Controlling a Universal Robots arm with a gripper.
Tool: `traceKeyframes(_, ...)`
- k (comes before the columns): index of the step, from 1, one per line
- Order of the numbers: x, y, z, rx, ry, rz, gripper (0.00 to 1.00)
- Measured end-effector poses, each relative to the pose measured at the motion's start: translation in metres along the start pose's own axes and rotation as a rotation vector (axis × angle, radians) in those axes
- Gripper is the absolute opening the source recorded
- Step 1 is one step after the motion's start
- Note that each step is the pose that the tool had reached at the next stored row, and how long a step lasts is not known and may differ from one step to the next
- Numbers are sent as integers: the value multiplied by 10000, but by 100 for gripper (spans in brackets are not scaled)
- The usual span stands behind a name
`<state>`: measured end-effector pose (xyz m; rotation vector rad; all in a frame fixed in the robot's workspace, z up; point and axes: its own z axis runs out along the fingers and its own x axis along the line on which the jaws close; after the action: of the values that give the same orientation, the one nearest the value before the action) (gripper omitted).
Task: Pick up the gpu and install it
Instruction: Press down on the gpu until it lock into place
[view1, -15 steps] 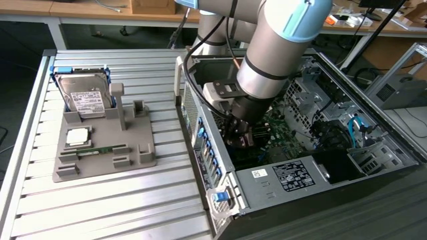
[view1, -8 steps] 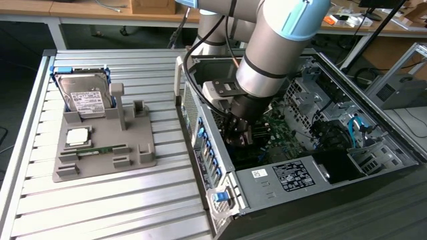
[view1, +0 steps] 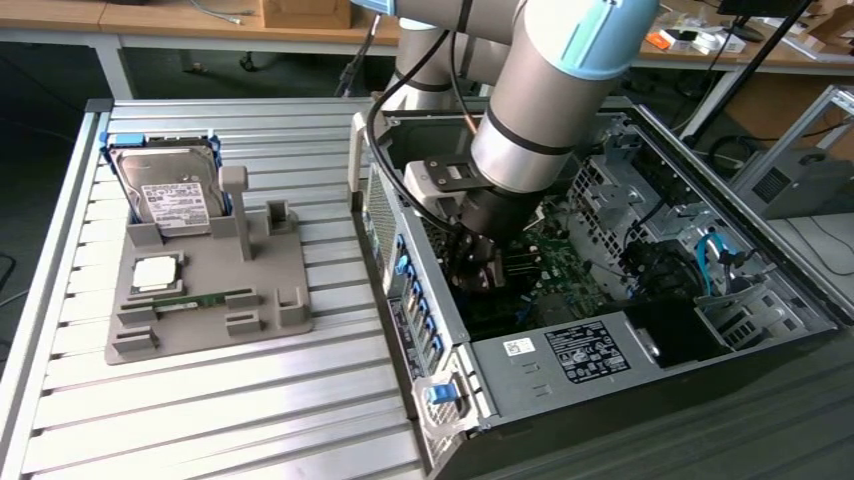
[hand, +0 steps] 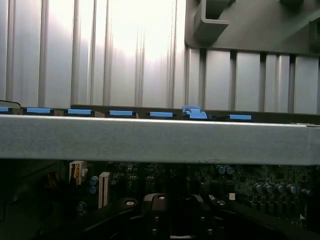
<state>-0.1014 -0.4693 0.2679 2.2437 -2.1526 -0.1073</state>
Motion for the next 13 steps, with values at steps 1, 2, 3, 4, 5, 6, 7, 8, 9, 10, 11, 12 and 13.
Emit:
traceKeyframes(1, -1, 0, 0, 1, 0, -1, 10)
traceKeyframes(2, -2, 0, 0, 0, 0, -1, 10)
traceKeyframes(3, -3, 0, 1, 0, 0, -1, 10)
traceKeyframes(4, -7, -1, 1, 0, 0, -2, 10)
traceKeyframes(5, -11, 0, 0, 0, 1, -2, 10)
traceKeyframes(6, -15, 0, 1, 0, 1, -4, 10)
traceKeyframes(7, -19, -1, 1, 0, 1, -6, 10)
traceKeyframes(8, -22, -2, 1, 0, 1, -8, 10)
traceKeyframes(9, -24, -1, 2, 1, 0, -8, 10)
traceKeyframes(10, -26, -1, 2, 1, 0, -8, 10)
traceKeyframes(11, -30, -2, 2, 0, 1, -9, 10)
traceKeyframes(12, -31, -2, 2, 0, 1, -10, 10)
traceKeyframes(13, -33, -1, 2, 0, 2, -10, 10)
